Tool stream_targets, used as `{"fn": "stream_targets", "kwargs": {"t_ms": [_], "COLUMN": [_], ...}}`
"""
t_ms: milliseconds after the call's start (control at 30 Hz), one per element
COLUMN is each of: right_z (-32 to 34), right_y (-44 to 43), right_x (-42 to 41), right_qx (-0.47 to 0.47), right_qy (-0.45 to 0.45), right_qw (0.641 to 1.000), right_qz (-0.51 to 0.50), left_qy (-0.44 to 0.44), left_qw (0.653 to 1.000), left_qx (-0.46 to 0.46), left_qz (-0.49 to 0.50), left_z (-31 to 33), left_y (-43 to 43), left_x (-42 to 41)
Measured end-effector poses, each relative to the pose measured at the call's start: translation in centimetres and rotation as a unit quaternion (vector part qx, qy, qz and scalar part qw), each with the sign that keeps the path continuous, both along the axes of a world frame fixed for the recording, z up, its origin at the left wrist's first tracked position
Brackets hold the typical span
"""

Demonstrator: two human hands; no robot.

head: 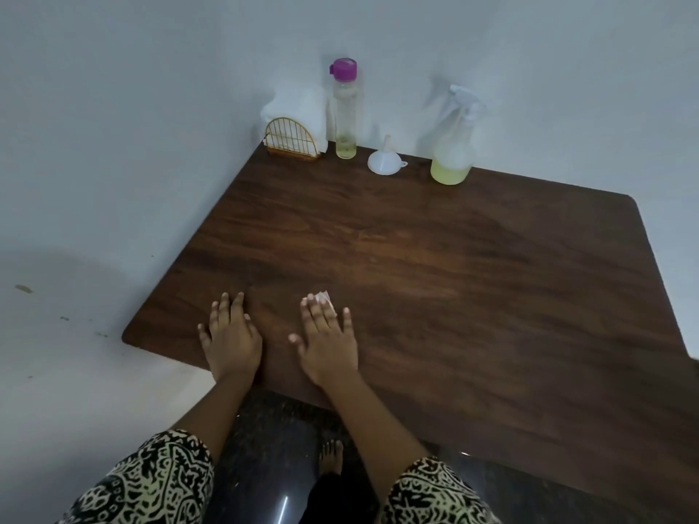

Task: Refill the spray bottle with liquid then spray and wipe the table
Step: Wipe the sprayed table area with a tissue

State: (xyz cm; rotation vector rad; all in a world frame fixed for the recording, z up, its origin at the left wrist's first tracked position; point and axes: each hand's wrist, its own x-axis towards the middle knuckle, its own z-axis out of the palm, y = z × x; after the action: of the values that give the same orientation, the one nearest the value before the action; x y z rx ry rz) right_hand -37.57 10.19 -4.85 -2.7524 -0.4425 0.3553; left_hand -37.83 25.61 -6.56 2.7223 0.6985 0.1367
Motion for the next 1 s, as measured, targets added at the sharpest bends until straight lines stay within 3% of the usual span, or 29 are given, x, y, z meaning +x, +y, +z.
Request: {"fn": "stream_targets", "kwargs": {"t_ms": [67, 167, 300, 367, 500, 600, 700, 867, 933, 1000], "right_z": [-0.3, -0.6, 0.0, 0.0, -0.3, -0.6, -1.1, -0.3, -0.1, -0.1], "right_y": [-3.2, -11.2, -17.1, -15.3, -9.0, -8.8, -13.7, -21.4, -20.4, -17.0], "right_x": [0.0, 0.4, 0.3, 0.1, -2.7, -4.6, -4.2, -1.0, 1.2, 3.6], "right_qx": [-0.010, -0.043, -0.065, -0.060, -0.026, -0.039, -0.072, -0.075, -0.058, -0.053], "right_qy": [-0.013, -0.018, 0.041, 0.032, 0.011, 0.009, -0.009, 0.054, 0.059, 0.052], "right_qw": [0.999, 0.978, 0.942, 0.945, 0.992, 0.998, 0.988, 0.926, 0.907, 0.918], "right_qz": [-0.044, -0.205, -0.326, -0.319, -0.126, -0.044, -0.134, -0.367, -0.413, -0.389], "left_qy": [0.002, 0.010, 0.028, 0.033, 0.039, 0.046, 0.057, 0.069, 0.073, 0.079], "left_qw": [1.000, 1.000, 0.999, 0.999, 0.999, 0.999, 0.998, 0.998, 0.997, 0.997], "left_qx": [-0.005, -0.019, -0.027, -0.024, -0.016, -0.014, -0.012, -0.006, 0.004, 0.011], "left_qz": [0.012, 0.018, 0.013, 0.011, 0.013, 0.014, 0.014, 0.015, 0.011, 0.010], "left_z": [0.2, 0.3, 0.3, 0.4, 0.4, 0.5, 0.5, 0.6, 0.6, 0.5], "left_y": [-1.5, -4.3, -7.9, -8.3, -8.2, -8.3, -8.3, -8.4, -8.4, -8.4], "left_x": [-0.7, -1.6, -2.7, -2.9, -2.8, -2.8, -2.7, -2.7, -2.6, -2.4]}}
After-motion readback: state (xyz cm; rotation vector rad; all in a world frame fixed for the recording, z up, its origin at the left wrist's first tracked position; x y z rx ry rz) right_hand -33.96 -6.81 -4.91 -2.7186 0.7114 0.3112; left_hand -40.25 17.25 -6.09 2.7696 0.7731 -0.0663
